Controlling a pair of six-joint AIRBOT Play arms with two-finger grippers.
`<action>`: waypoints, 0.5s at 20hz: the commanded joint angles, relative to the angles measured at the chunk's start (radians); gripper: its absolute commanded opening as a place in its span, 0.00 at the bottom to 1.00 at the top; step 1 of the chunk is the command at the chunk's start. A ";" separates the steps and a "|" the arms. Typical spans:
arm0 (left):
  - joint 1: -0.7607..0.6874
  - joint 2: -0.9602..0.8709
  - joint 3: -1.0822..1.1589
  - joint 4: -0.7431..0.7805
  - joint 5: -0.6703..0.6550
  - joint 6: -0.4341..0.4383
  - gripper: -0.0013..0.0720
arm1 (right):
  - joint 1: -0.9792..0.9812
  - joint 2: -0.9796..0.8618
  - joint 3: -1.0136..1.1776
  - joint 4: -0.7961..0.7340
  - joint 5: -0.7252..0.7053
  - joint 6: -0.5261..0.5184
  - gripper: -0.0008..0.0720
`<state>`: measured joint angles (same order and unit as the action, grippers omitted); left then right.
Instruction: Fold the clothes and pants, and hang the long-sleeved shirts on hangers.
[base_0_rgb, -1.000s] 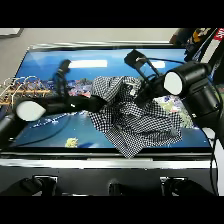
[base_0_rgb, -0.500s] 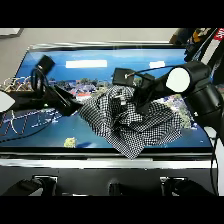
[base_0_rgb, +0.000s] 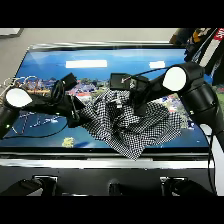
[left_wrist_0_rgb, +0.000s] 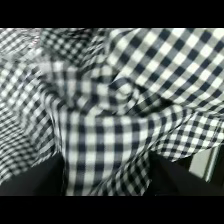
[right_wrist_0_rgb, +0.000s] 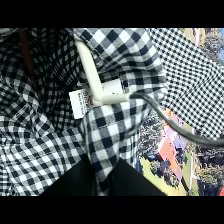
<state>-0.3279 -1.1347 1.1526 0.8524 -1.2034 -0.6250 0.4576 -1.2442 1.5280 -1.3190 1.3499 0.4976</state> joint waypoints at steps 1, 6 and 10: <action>-0.006 -0.038 -0.002 -0.023 -0.010 0.035 0.50 | 0.001 -0.001 0.001 0.028 -0.010 -0.004 0.05; -0.005 -0.030 0.000 -0.023 -0.009 0.035 0.05 | 0.000 0.014 0.001 0.035 -0.010 -0.001 0.15; -0.006 0.005 0.003 -0.023 0.004 0.054 0.05 | -0.031 0.085 0.001 0.008 -0.024 0.099 0.55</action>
<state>-0.3332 -1.1500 1.1542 0.8318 -1.2072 -0.5869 0.4480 -1.2007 1.5291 -1.2915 1.3315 0.5407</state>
